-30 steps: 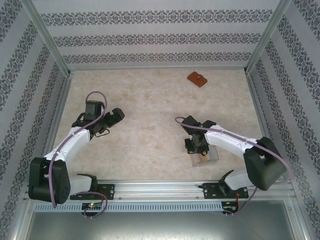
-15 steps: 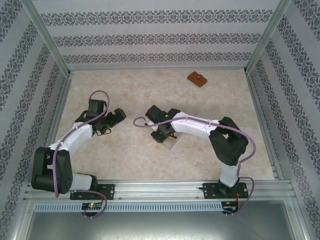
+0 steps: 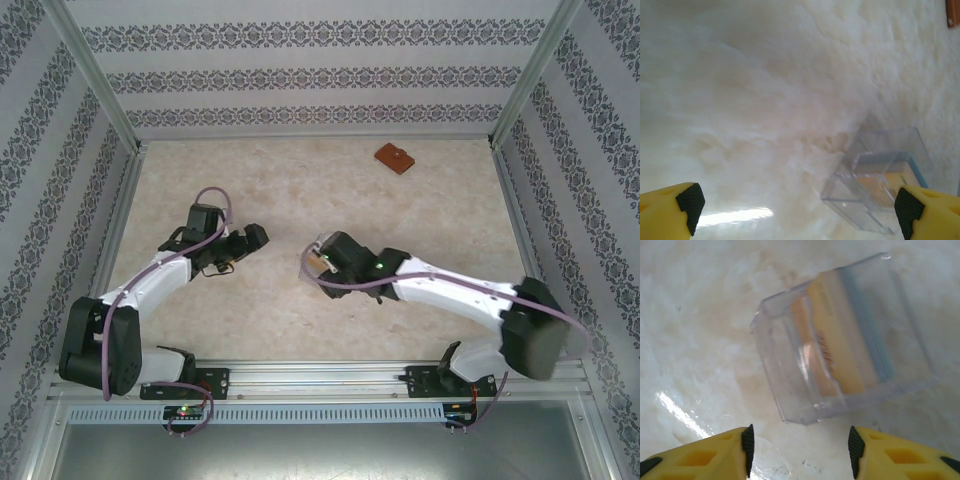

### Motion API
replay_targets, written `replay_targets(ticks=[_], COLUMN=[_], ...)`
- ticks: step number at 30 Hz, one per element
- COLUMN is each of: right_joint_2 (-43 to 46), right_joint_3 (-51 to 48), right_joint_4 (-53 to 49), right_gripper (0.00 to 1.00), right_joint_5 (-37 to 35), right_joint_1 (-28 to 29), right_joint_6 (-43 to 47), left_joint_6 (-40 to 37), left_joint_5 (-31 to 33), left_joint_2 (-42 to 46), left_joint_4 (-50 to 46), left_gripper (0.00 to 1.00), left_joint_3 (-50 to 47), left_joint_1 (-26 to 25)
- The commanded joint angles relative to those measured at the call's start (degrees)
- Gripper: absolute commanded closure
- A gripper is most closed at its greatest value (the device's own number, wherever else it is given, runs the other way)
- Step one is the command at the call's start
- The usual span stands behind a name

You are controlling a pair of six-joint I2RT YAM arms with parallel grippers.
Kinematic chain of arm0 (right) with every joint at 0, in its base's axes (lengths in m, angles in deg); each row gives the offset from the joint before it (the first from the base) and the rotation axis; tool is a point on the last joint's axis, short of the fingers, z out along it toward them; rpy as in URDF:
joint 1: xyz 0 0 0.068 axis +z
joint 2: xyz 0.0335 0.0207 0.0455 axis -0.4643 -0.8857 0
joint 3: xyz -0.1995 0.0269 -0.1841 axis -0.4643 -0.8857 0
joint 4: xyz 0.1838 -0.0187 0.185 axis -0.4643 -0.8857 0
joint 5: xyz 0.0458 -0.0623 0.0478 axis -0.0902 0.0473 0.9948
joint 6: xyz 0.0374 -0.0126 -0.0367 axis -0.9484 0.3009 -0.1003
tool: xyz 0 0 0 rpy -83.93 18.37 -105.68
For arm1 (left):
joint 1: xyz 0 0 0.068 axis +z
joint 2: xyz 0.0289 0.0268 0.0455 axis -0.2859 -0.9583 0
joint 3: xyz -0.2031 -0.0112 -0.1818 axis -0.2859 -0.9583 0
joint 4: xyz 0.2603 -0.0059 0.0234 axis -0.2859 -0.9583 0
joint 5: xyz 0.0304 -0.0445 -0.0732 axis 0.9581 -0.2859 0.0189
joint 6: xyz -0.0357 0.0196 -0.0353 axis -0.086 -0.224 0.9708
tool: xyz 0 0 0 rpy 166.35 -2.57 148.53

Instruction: Put the credit cards into the card holder

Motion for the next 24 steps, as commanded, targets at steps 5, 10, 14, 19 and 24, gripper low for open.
replay_targets(ticks=[5,10,14,19,24], right_joint_2=[7.8,5.4,1.5,-3.7,-10.9], right_joint_3=[-14.4,-23.8,-25.3,-24.1,-18.8], right_joint_4=[14.9,38.2,49.4,58.4,63.4], right_gripper=[0.24,0.17,0.16,0.16,0.16], right_joint_5=[5.2,15.0,20.1,24.3,27.1], right_joint_1=[-10.6,-15.2,-17.3,-19.0,-18.9], right_joint_6=[-35.6,-46.8,-49.8,-51.3,-51.4], left_joint_6=[-4.8,-2.9,0.4,3.9,6.6], left_joint_5=[-10.5,-18.6,-20.6,-20.2,-17.2], left_joint_2=[-6.6,-10.2,-12.3,-13.7,-12.8], left_joint_4=[2.9,12.9,21.1,26.1,24.9], left_gripper=[0.0,0.0,0.0,0.01,0.01], left_joint_3=[5.5,3.3,1.1,-0.6,-1.2], left_joint_1=[-7.8,-9.1,-9.6,-9.7,-9.6])
